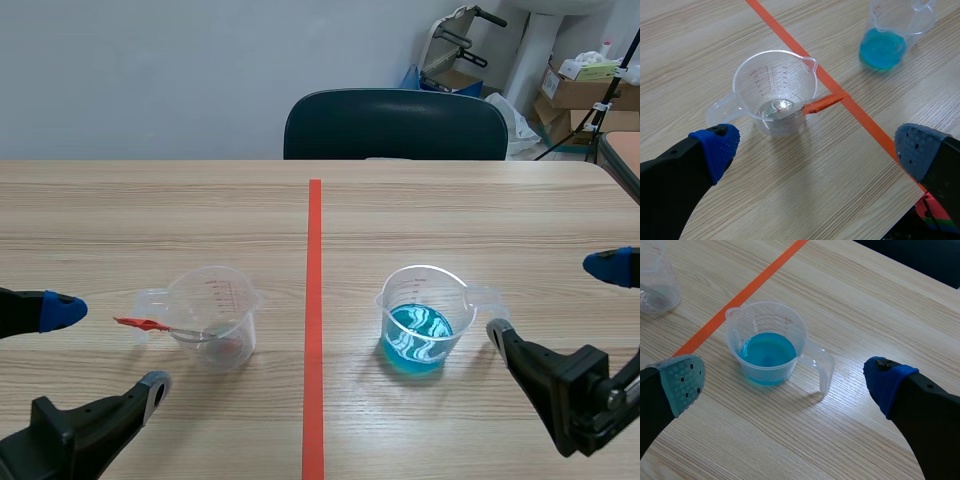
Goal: Do the redox reaction experiment
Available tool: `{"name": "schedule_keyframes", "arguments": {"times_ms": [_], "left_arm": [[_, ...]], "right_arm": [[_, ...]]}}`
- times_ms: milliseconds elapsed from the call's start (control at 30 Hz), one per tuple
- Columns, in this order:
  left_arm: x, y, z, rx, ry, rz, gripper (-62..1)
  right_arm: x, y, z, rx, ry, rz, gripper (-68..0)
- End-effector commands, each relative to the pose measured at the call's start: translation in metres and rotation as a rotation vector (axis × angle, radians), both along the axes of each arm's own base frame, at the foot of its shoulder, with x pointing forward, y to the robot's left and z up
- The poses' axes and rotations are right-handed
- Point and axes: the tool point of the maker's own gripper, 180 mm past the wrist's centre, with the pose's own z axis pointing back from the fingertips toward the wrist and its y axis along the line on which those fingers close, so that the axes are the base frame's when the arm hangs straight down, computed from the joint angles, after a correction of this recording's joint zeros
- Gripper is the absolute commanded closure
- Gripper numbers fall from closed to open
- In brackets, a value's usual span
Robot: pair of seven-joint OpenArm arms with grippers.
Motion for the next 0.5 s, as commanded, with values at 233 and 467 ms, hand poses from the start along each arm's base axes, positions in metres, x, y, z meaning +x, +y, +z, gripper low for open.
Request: {"name": "schedule_keyframes", "arguments": {"times_ms": [233,467], "left_arm": [[0.0034,-0.0048,0.0095,-0.028,-0.029,0.0,-62.3],[0.0034,-0.0048,0.0095,-0.028,-0.029,0.0,-62.3]], "right_arm": [[0.0032,0.0031,0.013,0.023,-0.051,0.013,-67.9],[0.0036,0.0037,0.0153,0.03,-0.063,0.015,-67.9]]}}
